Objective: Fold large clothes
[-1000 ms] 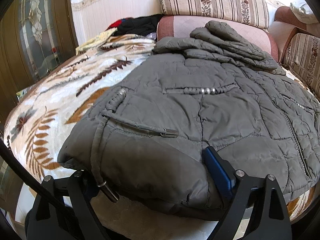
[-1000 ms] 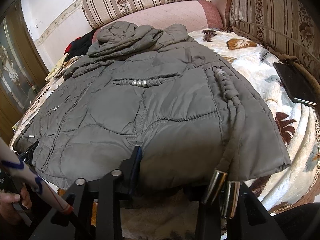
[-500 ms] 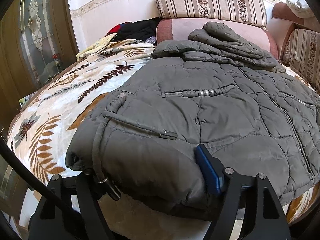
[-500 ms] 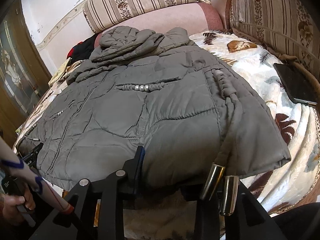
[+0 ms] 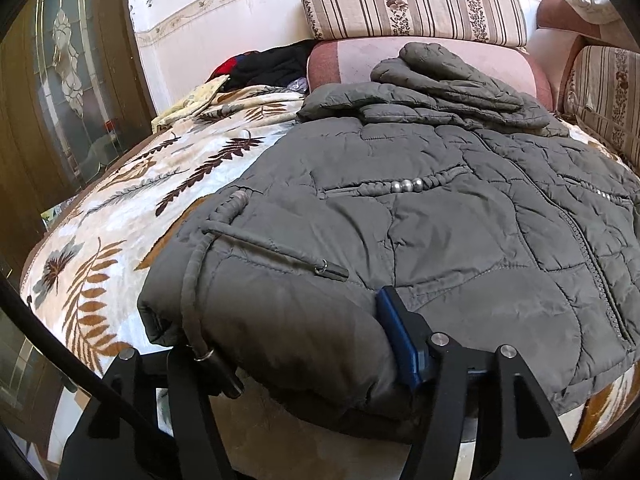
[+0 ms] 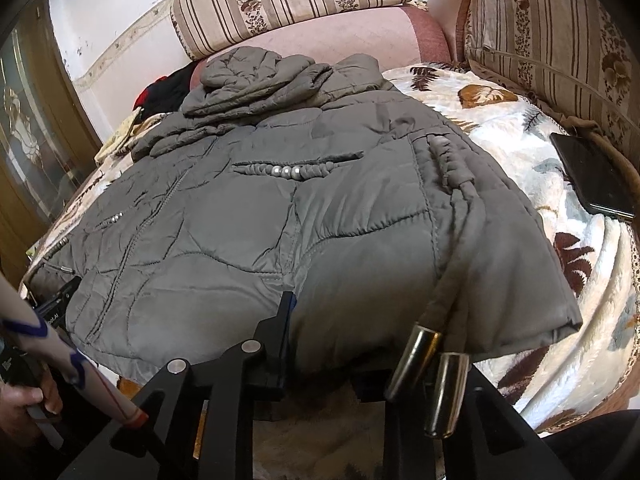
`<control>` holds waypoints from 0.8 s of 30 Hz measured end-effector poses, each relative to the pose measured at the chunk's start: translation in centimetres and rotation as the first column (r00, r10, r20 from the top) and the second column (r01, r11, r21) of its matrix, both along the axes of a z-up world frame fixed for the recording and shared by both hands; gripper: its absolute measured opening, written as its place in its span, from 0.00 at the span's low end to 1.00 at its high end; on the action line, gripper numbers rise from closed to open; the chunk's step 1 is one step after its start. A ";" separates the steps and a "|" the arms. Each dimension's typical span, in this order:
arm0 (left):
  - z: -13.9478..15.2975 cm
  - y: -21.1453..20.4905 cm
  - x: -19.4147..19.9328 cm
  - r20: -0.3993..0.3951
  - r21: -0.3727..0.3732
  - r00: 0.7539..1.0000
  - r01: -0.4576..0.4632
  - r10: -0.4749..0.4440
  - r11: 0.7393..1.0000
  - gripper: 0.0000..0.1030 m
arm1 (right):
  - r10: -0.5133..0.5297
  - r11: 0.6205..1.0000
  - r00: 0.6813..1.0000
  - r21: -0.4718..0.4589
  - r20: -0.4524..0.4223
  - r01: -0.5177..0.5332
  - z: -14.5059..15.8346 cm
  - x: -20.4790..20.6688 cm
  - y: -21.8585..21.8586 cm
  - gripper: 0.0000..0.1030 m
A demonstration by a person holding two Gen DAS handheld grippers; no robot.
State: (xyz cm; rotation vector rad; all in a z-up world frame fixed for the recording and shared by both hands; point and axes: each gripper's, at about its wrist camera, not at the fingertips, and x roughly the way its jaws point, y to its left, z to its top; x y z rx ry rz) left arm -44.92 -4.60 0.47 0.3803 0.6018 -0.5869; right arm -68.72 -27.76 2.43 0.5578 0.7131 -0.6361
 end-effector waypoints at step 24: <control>0.4 0.5 -0.4 -0.003 -0.045 0.999 0.034 -0.034 0.998 0.31 | 0.001 1.000 1.000 -0.013 0.030 -0.001 0.5 -0.6 0.3 0.20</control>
